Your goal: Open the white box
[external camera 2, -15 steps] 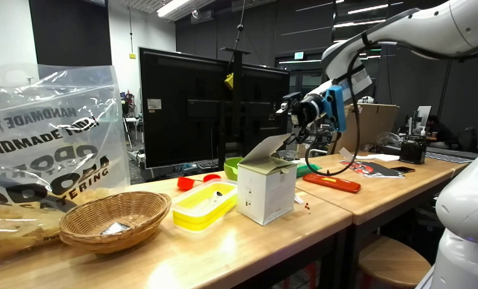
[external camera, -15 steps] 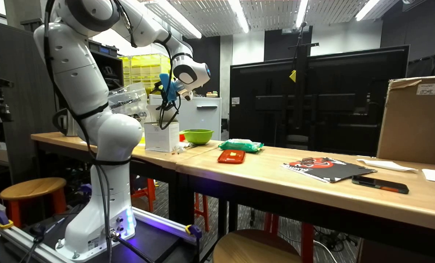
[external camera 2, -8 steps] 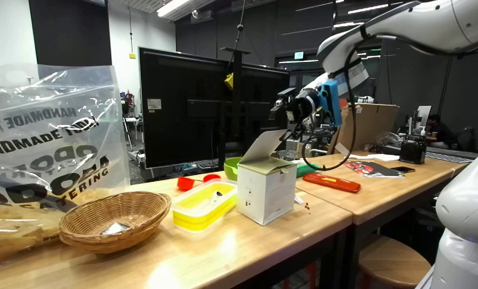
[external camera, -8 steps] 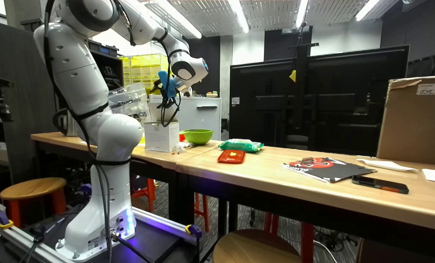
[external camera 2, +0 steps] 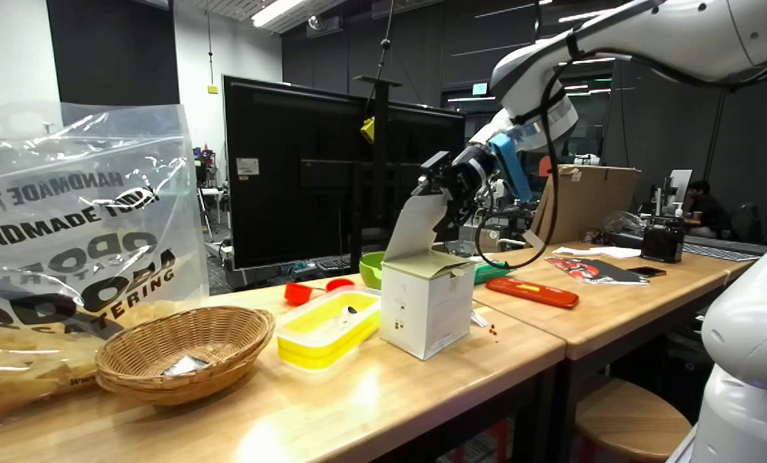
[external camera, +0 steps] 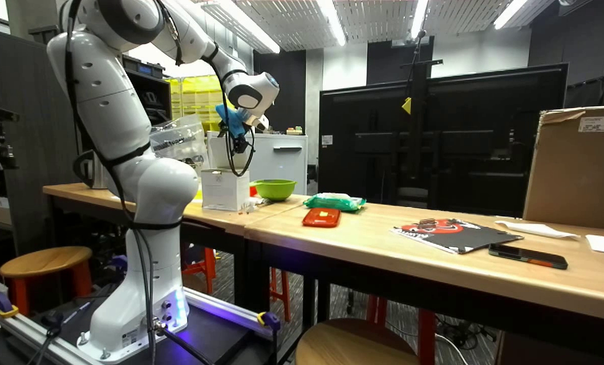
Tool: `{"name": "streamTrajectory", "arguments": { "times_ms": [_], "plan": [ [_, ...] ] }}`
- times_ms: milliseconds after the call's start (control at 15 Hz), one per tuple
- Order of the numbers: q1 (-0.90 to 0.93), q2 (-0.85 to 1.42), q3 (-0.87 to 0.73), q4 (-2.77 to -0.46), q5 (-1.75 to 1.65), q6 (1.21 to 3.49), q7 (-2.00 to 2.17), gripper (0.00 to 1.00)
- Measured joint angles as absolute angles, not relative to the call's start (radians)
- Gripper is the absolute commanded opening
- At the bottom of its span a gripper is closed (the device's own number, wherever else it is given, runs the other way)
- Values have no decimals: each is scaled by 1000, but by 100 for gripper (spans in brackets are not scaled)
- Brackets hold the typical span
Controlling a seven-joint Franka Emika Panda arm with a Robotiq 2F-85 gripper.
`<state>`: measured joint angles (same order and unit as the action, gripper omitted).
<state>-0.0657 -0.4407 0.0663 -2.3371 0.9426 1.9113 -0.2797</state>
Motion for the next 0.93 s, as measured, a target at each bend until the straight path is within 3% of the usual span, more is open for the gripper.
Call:
{"name": "streamTrajectory", "arguments": {
  "times_ms": [933],
  "plan": [
    [52,-467,114,-2281,715,2082,-91,100]
  ]
}}
